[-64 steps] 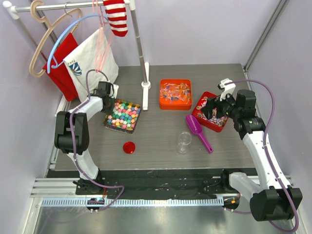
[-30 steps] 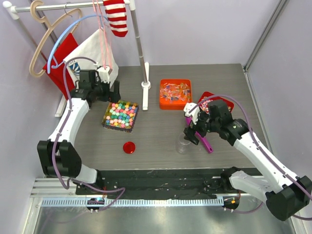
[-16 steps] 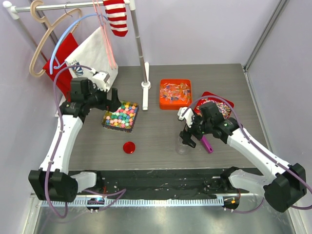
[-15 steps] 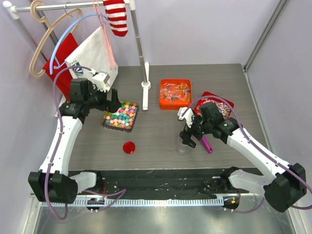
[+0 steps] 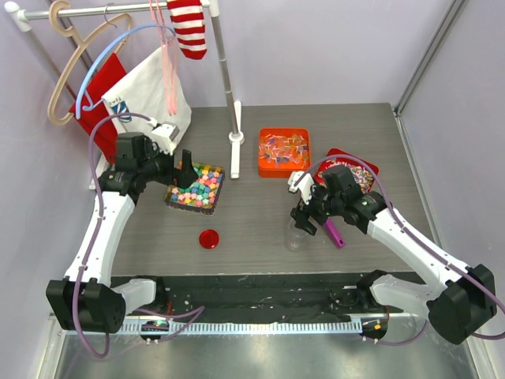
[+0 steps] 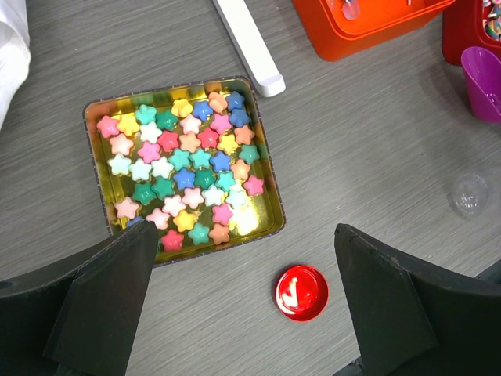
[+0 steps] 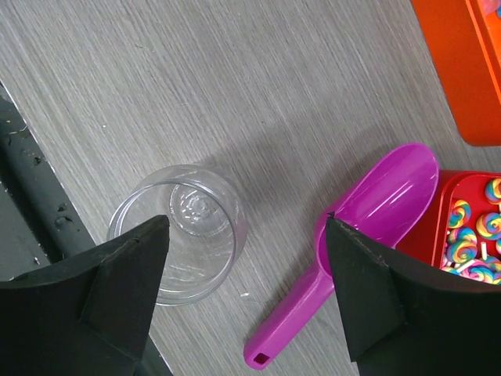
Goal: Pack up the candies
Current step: Move the packing bottle to the center of the board.
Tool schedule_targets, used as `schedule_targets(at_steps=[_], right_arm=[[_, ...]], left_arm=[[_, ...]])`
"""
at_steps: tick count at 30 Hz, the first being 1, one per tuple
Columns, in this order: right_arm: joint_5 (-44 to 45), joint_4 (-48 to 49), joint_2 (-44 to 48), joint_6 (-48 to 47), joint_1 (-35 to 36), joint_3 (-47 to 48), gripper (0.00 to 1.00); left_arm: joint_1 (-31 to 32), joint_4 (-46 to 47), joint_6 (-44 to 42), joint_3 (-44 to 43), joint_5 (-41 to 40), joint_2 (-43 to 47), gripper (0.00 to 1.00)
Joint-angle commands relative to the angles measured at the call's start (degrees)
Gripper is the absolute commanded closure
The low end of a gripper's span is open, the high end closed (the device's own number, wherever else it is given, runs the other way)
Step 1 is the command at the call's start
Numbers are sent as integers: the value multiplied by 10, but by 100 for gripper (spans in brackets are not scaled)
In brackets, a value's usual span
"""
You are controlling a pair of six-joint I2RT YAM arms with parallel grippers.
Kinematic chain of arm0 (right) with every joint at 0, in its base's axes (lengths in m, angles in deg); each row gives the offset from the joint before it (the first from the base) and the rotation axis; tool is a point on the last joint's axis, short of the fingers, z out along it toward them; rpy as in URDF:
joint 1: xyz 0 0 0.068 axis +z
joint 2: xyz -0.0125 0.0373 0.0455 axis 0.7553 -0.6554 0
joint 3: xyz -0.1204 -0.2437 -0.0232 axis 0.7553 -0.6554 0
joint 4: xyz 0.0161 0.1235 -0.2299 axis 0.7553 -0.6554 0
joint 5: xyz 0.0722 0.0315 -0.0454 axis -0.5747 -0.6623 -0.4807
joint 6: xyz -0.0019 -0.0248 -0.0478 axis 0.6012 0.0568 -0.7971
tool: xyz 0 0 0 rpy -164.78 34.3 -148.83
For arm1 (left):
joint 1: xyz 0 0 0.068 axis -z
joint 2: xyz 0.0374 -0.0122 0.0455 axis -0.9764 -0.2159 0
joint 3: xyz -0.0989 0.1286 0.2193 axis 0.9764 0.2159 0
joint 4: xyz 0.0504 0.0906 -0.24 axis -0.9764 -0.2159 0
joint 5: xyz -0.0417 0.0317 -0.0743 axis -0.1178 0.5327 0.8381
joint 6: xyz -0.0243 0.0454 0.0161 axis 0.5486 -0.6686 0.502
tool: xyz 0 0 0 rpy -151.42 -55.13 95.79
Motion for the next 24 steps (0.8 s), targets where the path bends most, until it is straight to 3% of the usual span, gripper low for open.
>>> schedule_targets(at_steps=[1,4,11,16,24], right_arm=[[11,32,-4,14,4,4,20],[12,33,-11,16,3,9,33],[17,27,-40,15,11,20,48],[22,21,-49,14,19,35,75],[19,12,-100,17,30,92,83]], left_arm=[[1,19,4,5,14,15,0],[1,19,3,6,14,16,0],[1,22,2,10,16,19,0],[1,25,2,16,18,20,0],[1,27,2,16,21,15,0]])
